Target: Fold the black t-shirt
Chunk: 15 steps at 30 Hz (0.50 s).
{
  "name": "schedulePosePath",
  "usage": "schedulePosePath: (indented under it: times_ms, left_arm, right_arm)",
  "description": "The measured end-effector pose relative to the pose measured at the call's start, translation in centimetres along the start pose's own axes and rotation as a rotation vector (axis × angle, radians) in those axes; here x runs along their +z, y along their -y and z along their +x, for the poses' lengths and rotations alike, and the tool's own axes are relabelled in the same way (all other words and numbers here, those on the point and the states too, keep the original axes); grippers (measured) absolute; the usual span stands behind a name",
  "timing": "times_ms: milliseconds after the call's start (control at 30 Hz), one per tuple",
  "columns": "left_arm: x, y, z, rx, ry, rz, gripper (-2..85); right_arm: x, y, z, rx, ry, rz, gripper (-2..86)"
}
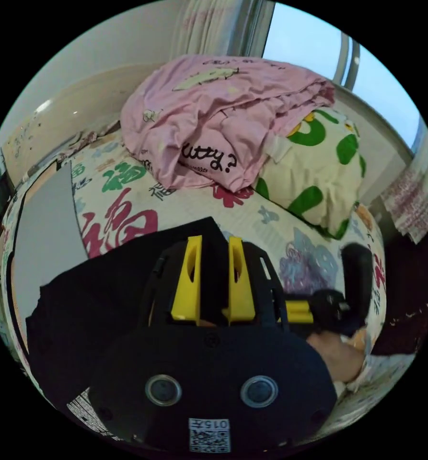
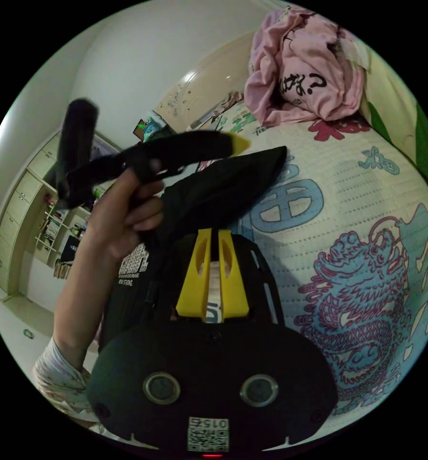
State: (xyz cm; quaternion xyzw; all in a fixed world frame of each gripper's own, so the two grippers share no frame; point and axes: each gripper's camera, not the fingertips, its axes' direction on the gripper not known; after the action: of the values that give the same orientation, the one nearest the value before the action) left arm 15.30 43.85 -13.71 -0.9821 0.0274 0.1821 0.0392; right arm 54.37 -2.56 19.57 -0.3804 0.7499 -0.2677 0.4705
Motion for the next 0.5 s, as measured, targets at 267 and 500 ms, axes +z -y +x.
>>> schedulePosePath:
  times_ms: [267,500]
  left_arm:
    - [1.7,0.9,0.1,-0.032,0.133,-0.122,2.6]
    - [-15.2,-6.5,-7.7,-0.202,0.05,0.276,0.0]
  right_arm:
    - [-1.4,-1.6,-1.2,-0.012,-0.02,-0.018,0.7]
    - [-4.4,-5.0,-6.6,-0.205,-0.077,0.125,0.6]
